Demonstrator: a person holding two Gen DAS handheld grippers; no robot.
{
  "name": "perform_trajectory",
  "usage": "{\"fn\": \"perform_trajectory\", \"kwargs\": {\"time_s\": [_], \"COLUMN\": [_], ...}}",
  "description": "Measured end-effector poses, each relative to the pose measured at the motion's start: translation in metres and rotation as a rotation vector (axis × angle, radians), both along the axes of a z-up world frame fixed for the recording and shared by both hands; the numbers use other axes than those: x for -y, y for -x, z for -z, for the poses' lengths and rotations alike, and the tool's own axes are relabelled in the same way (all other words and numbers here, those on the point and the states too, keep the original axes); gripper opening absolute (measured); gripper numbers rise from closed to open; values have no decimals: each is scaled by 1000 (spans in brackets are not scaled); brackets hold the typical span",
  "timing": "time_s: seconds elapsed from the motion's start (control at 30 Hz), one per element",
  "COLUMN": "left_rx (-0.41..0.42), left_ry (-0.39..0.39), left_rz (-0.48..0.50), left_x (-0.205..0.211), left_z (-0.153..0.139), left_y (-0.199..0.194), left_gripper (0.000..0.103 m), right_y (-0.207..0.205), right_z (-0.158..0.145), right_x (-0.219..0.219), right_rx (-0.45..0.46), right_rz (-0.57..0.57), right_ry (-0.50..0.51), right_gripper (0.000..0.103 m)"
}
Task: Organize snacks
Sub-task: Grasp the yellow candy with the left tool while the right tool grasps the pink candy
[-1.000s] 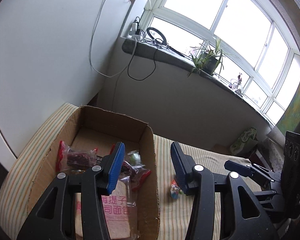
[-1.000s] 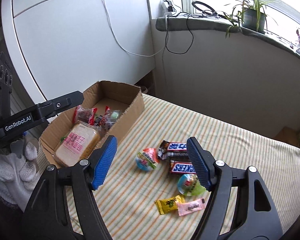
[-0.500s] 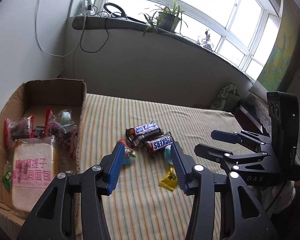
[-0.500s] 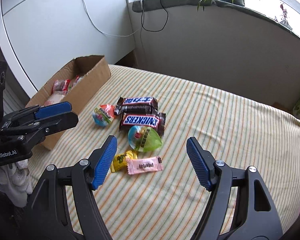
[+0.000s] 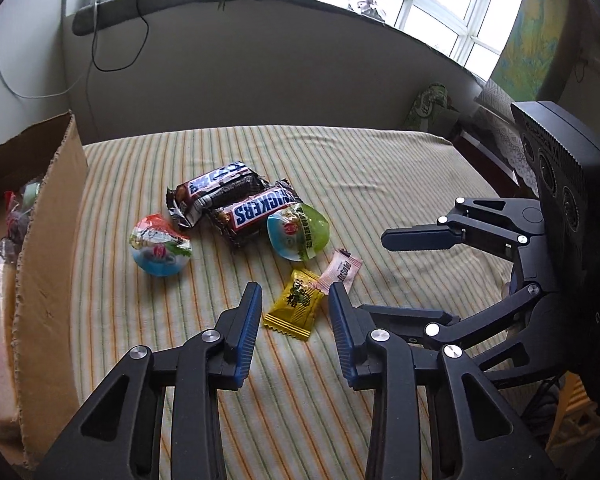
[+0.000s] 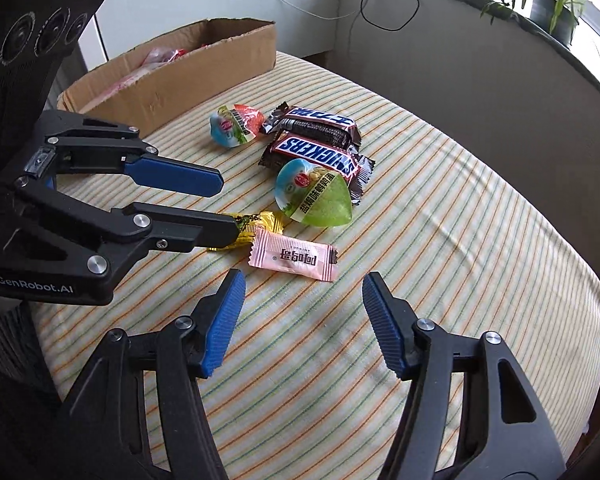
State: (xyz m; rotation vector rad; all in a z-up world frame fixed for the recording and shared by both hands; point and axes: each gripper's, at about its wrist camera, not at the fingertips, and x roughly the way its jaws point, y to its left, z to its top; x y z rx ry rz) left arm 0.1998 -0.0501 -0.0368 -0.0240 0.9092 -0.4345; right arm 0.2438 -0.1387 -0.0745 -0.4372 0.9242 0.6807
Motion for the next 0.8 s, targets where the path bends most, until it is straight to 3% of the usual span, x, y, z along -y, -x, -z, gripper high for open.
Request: {"fn": "perform_trajectory", "kwargs": {"time_s": [0.07, 0.27, 0.8], "left_rx": [0, -17, 11], "left_ry": [-29, -71, -99], "left_rz": [11, 33, 14], "left_x": [5, 13, 10], "left_z": [3, 16, 20], "left_y": [-1, -4, -8], "left_gripper": [33, 33, 23], "right_y": [-4, -13, -28], "right_z": [4, 2, 6], "right_x": [-3, -5, -15], "right_rx": [-6, 23, 0], "right_rz": [-26, -71, -143], "right_ry": [26, 45, -14], "right_gripper": [49, 49, 49]}}
